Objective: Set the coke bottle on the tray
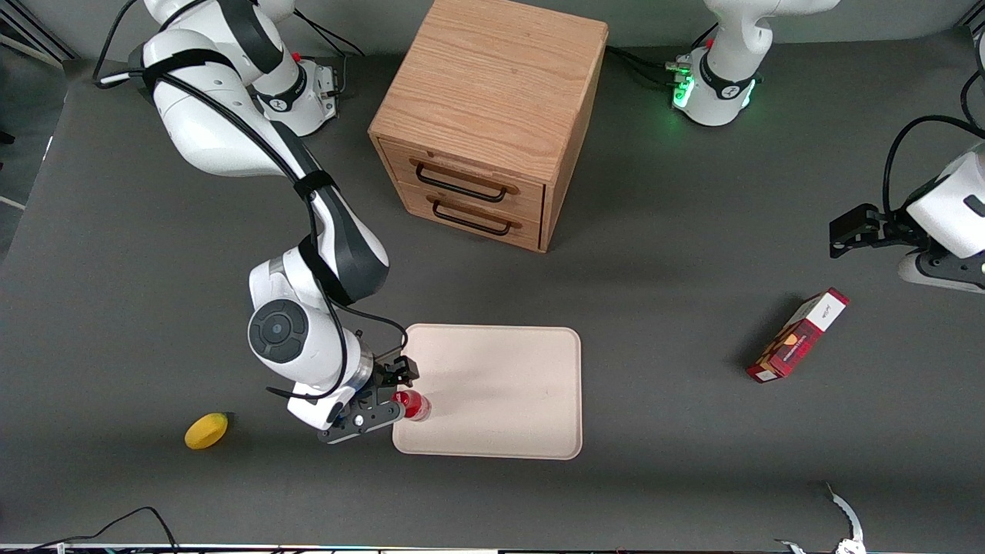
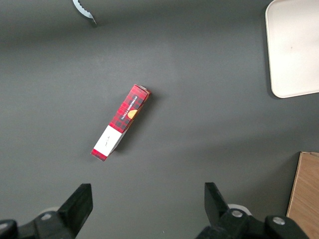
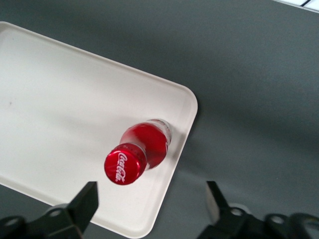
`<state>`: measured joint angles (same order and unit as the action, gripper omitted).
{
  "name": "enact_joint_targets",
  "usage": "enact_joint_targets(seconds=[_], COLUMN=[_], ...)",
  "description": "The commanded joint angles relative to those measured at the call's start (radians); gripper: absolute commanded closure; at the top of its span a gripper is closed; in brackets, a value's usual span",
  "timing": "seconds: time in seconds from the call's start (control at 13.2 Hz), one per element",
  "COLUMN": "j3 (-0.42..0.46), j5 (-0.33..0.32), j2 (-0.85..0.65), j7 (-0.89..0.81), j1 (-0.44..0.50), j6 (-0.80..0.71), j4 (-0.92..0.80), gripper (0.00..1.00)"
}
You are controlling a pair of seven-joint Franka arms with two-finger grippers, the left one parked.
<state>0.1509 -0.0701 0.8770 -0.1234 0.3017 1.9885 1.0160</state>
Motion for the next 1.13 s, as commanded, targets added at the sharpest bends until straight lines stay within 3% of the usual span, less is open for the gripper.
enact_joint_targets(seconds=[0.0, 0.3, 0.68, 1.06], j3=[-0.01, -0.008, -0.005, 0.004], j5=[-0.005, -0.004, -0.01, 0.004], j2=[-0.025, -0.13, -0.522, -0.697], j7=[-0.028, -0.064, -0.047, 0.077], j1=[0.011, -0.039, -0.151, -0.28], j6=[-0.029, -0.181, -0.31, -0.49], j4=[-0.028, 0.01, 0.35, 0.378], gripper=[0.0, 0.0, 0.0, 0.0])
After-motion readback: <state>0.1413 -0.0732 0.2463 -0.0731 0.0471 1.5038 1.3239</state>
